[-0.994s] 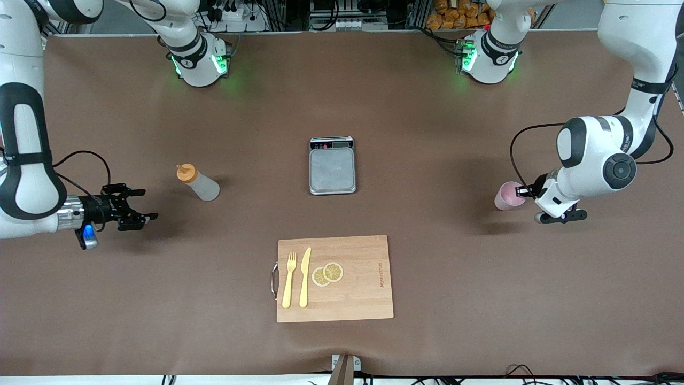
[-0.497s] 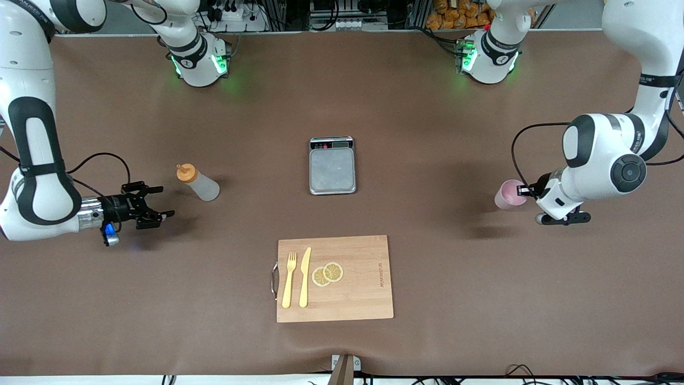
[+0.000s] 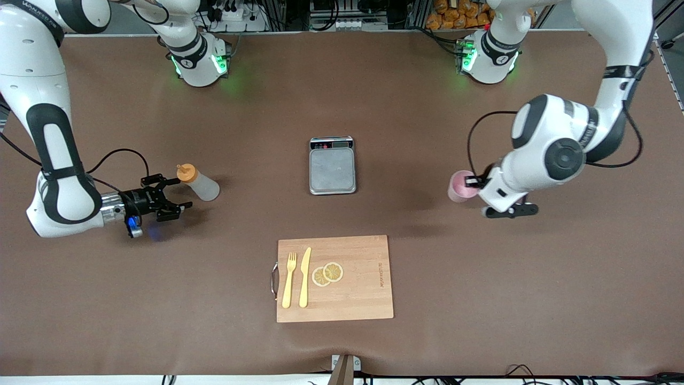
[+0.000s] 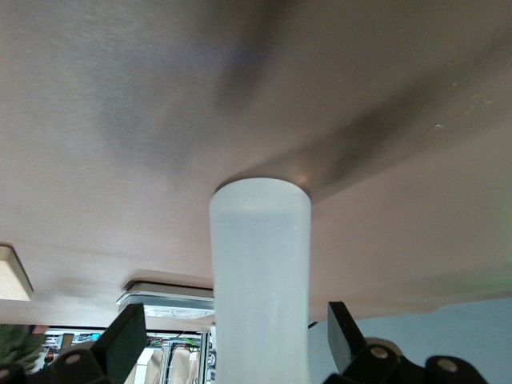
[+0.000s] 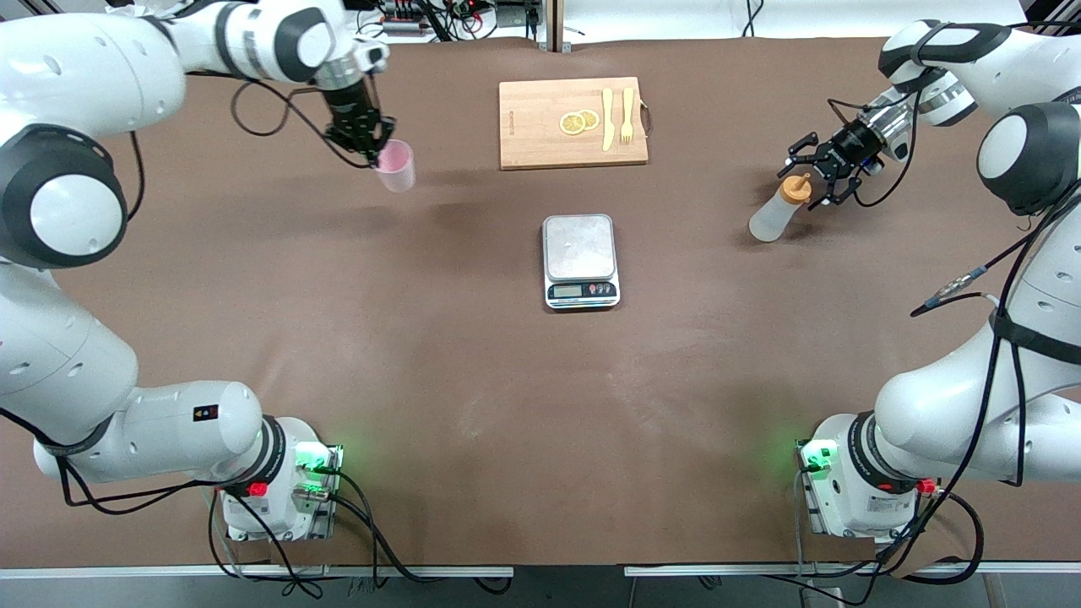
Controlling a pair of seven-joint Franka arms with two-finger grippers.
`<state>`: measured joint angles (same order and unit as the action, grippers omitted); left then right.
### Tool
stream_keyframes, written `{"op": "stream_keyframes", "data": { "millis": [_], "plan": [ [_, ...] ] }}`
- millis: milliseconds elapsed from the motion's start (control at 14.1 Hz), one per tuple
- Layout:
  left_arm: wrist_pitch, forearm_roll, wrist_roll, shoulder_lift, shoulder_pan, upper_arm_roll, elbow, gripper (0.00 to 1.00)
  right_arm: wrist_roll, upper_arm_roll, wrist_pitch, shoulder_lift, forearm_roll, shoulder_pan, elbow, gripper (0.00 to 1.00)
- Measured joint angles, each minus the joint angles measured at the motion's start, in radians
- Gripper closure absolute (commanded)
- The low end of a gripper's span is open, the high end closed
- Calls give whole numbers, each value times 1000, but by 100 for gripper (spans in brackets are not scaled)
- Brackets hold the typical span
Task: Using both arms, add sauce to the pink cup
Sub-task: 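Carry the pink cup with the left gripper onto the metal scale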
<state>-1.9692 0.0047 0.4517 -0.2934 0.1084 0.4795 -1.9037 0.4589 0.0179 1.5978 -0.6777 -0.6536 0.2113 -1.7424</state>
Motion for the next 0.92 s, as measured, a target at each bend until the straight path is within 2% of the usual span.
{"op": "stream_keyframes", "data": {
  "millis": [497, 923],
  "plan": [
    [-2, 0, 328, -40, -235, 16, 74, 100, -1, -7, -1, -8, -72, -29, -49, 0],
    [-109, 0, 419, -136, -351, 16, 130, 100, -35, -2, -17, -13, -73, -31, -55, 0]
  ]
}}
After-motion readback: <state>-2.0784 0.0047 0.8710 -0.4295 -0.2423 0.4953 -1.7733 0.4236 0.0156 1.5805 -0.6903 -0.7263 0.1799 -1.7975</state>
